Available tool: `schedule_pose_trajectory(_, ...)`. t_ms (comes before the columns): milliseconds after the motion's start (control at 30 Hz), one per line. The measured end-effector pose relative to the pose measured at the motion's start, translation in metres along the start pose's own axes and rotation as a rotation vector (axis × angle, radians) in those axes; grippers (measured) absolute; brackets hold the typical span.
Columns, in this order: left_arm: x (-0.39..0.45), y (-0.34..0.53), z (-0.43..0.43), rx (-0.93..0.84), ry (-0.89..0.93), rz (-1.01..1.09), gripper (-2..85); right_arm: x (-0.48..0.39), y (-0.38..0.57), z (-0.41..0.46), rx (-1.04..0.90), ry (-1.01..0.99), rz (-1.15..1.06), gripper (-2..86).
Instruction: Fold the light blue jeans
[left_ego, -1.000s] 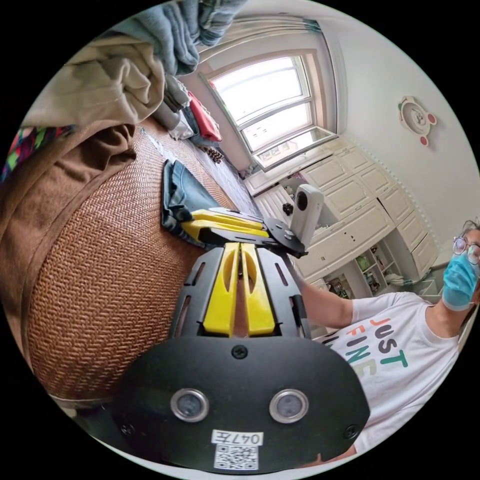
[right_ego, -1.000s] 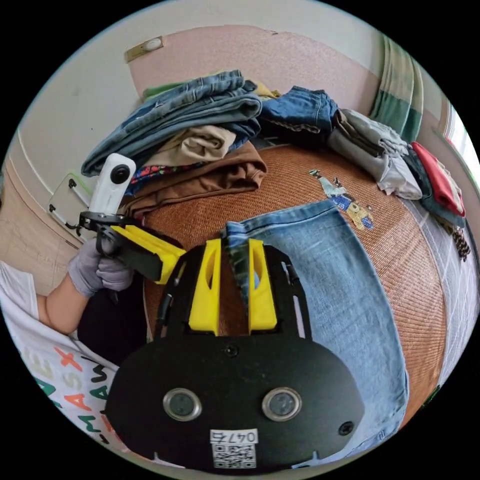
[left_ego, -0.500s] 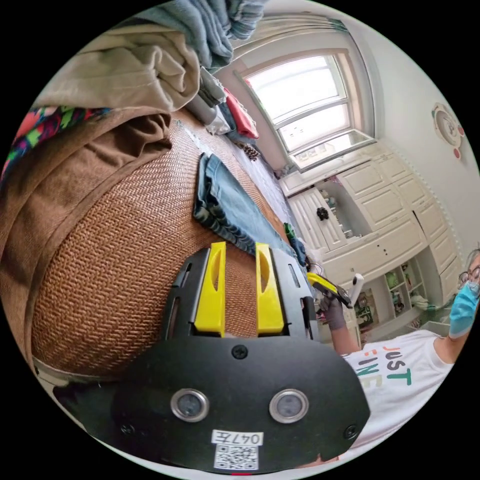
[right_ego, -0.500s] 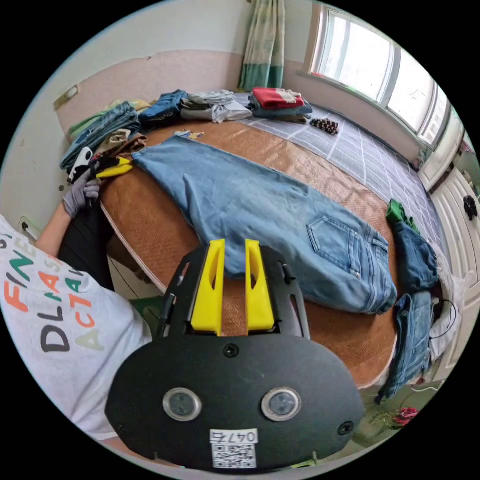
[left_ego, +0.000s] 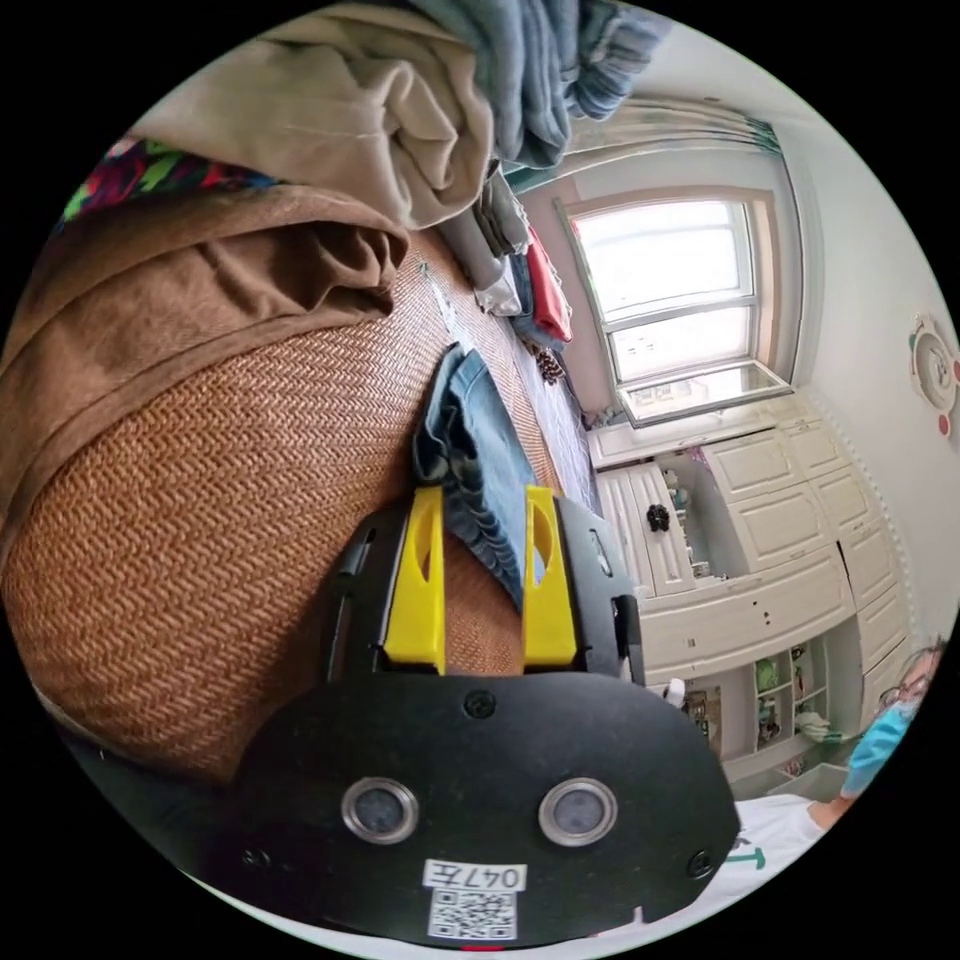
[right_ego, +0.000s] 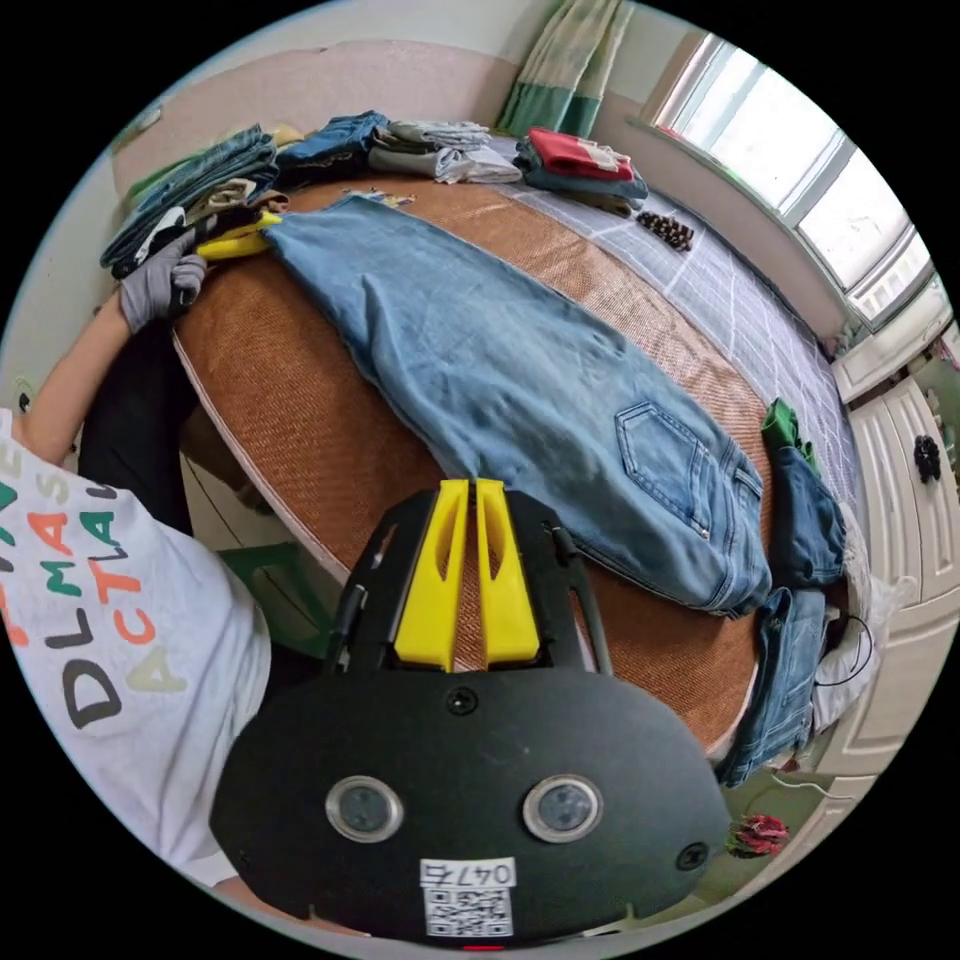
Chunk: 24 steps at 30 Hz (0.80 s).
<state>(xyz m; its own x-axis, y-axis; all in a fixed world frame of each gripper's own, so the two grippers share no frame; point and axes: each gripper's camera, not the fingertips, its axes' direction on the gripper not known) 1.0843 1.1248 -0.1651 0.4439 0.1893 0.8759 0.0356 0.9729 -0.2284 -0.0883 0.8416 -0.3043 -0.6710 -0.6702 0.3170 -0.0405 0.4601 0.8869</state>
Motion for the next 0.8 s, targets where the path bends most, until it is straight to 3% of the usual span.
schedule_pose_trajectory(100, 0.005, -0.014, 0.002, 0.011, -0.058, 0.018, 4.3, 0.008, -0.003, -0.024, 0.095, 0.014, 0.014, -0.6)
schedule_pose_trajectory(467, 0.064, -0.028, -0.045, 0.045, -0.213, 0.233, -0.5, -0.004, -0.044, 0.05, -0.243, -0.17, -0.21, 2.4)
schedule_pose_trajectory(667, 0.097, -0.048, -0.062, 0.015, -0.27, 0.371, -0.3, -0.015, -0.117, 0.023, 0.09, -0.293, -0.317, 0.2)
schedule_pose_trajectory(800, 0.084, -0.079, -0.066, 0.008, -0.222, 0.332, 0.4, -0.026, -0.199, 0.075, 0.135, -0.225, -0.299, -0.9)
